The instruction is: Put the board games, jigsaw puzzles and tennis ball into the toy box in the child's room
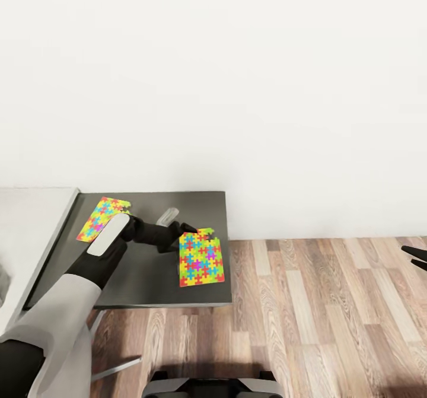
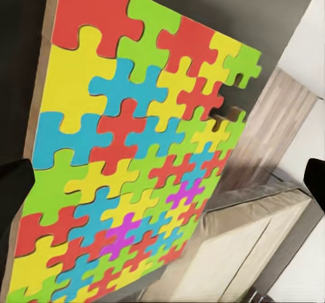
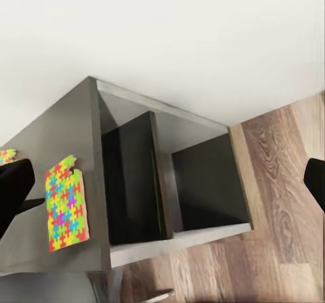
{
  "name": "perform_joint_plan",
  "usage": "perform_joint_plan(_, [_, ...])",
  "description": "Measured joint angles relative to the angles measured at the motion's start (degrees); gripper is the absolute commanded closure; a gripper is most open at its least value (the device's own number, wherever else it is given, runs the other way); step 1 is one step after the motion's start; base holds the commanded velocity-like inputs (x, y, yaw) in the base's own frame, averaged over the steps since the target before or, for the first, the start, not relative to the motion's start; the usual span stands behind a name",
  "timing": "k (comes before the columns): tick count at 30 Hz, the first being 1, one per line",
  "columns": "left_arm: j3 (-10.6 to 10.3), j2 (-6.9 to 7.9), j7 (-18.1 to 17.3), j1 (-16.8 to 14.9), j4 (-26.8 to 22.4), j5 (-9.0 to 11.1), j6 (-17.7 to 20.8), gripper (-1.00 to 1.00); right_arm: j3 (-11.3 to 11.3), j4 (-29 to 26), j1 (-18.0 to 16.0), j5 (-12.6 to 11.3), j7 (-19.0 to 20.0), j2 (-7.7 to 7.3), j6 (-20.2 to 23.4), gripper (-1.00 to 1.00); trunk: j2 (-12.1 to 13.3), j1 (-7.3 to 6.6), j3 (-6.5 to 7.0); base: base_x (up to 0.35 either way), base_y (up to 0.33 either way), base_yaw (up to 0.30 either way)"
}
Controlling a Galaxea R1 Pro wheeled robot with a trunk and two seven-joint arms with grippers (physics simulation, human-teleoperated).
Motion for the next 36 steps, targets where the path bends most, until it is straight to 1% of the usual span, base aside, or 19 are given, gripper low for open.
perform_joint_plan(5, [0.00,-0.08,-0.01,-0.01,0.00,0.00,0.00,-1.00,0.00,0.00,0.00,-0.01,0.00,0.00,0.00,-1.00,0.00,0.00,0.00,0.000,0.000,-0.263])
perform_joint_plan(10, [0.01,-0.10,0.00,0.00,-0.01,0.06,-0.01,-1.00,0.03,0.00,-0.02,-0.02,-0.01,0.04,0.01,-1.00,0.00,0.00,0.00,0.000,0.000,-0.131])
perform_joint_plan(32, [0.10,-0.04,-0.01,0.00,-0.03,0.06,-0.01,-1.00,0.40,0.00,-0.03,-0.05,0.00,0.08,0.01,-1.00,0.00,0.00,0.00,0.000,0.000,-0.022])
perform_joint_plan(36, [0.09,-0.04,-0.01,-0.01,-0.01,0.05,-0.01,-1.00,0.43,0.00,-0.02,-0.06,0.04,0.09,0.01,-1.00,0.00,0.00,0.00,0.000,0.000,-0.105])
